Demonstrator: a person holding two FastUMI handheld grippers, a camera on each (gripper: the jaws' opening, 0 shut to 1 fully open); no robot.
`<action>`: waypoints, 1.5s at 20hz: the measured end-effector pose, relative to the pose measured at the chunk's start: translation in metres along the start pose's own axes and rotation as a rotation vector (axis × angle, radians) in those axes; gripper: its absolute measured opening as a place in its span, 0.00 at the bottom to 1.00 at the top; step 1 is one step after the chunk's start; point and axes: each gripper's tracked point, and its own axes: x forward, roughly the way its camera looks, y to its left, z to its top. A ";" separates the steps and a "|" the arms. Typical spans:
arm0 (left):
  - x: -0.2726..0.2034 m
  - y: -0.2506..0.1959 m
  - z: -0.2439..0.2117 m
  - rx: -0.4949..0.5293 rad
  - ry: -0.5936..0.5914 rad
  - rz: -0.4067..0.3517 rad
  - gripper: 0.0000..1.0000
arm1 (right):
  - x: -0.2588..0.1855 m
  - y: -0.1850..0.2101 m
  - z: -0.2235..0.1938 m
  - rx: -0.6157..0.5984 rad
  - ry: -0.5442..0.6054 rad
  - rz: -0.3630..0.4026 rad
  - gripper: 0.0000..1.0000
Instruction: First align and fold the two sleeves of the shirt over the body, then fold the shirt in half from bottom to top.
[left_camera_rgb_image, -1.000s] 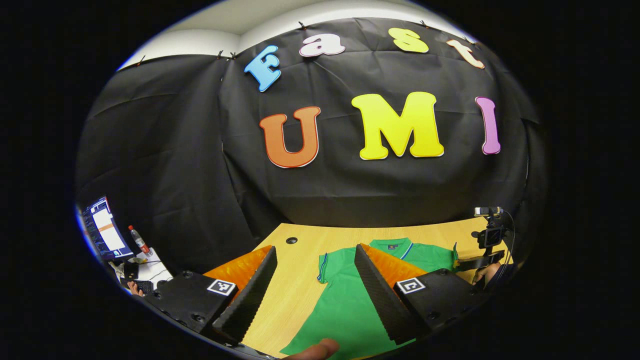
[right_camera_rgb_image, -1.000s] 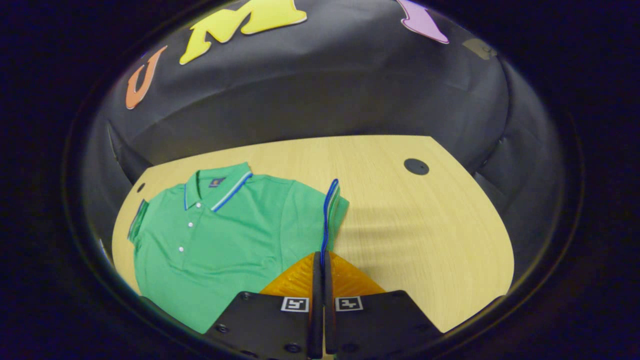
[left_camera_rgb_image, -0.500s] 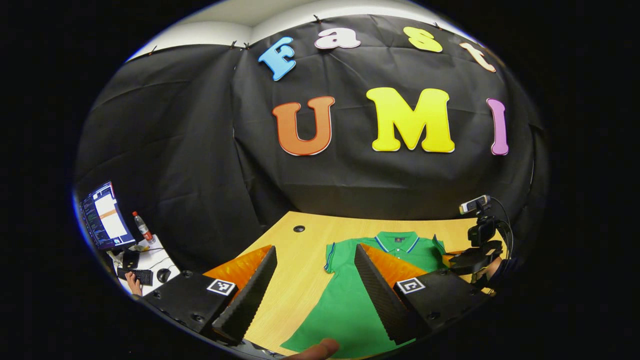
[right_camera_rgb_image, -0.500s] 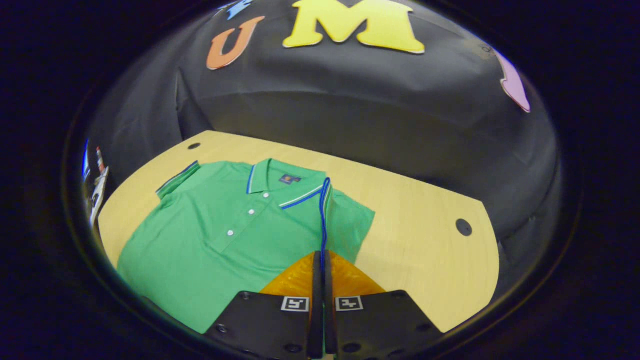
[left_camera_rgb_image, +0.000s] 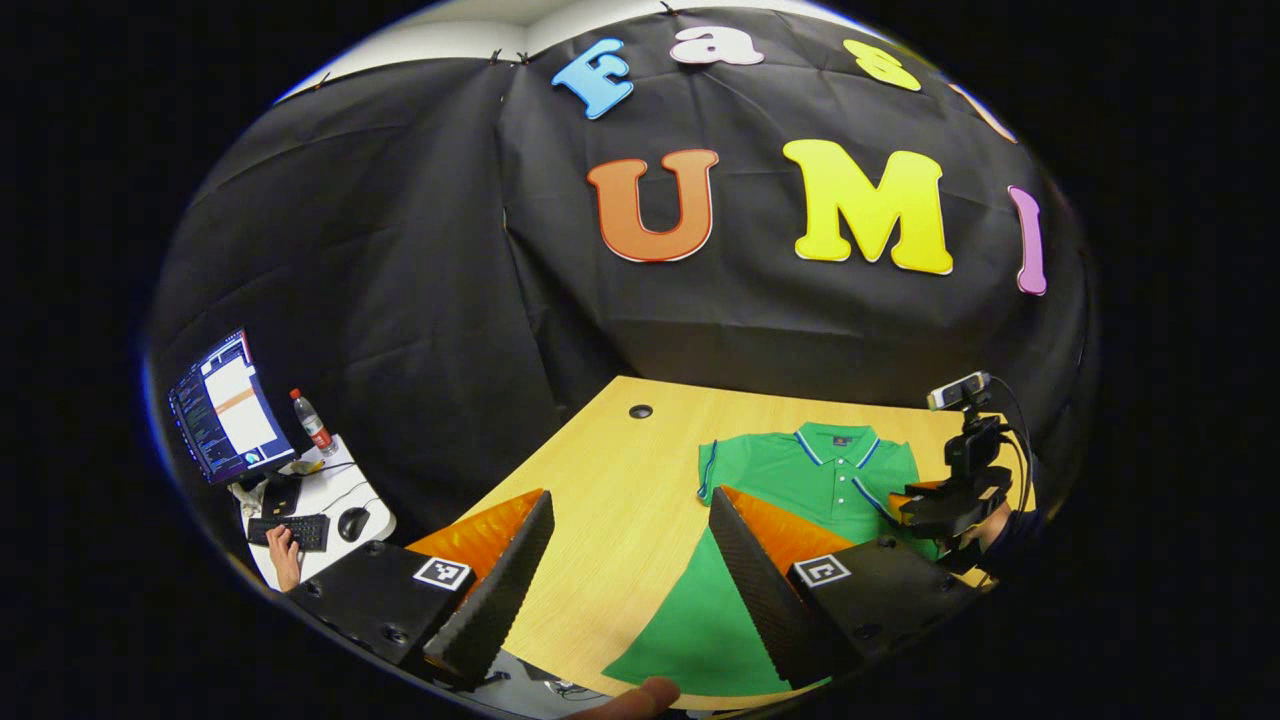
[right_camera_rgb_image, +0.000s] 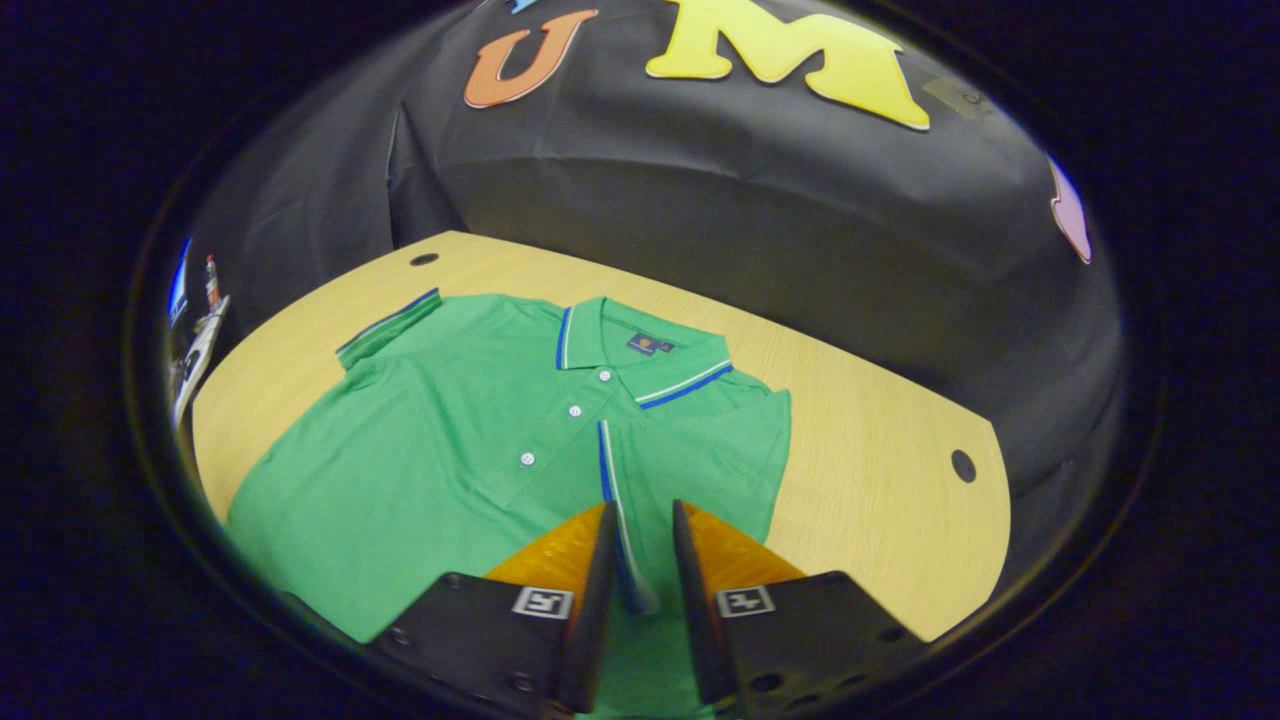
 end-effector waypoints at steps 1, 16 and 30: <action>0.003 0.003 0.000 0.003 -0.002 -0.002 1.00 | -0.007 -0.002 0.004 0.005 -0.008 -0.026 0.51; 0.154 -0.003 -0.026 0.072 0.094 -0.152 1.00 | -0.236 -0.027 0.095 0.230 -0.352 -0.251 0.98; 0.321 -0.111 -0.091 0.113 0.282 -0.296 1.00 | -0.342 0.004 0.064 0.219 -0.338 -0.449 0.97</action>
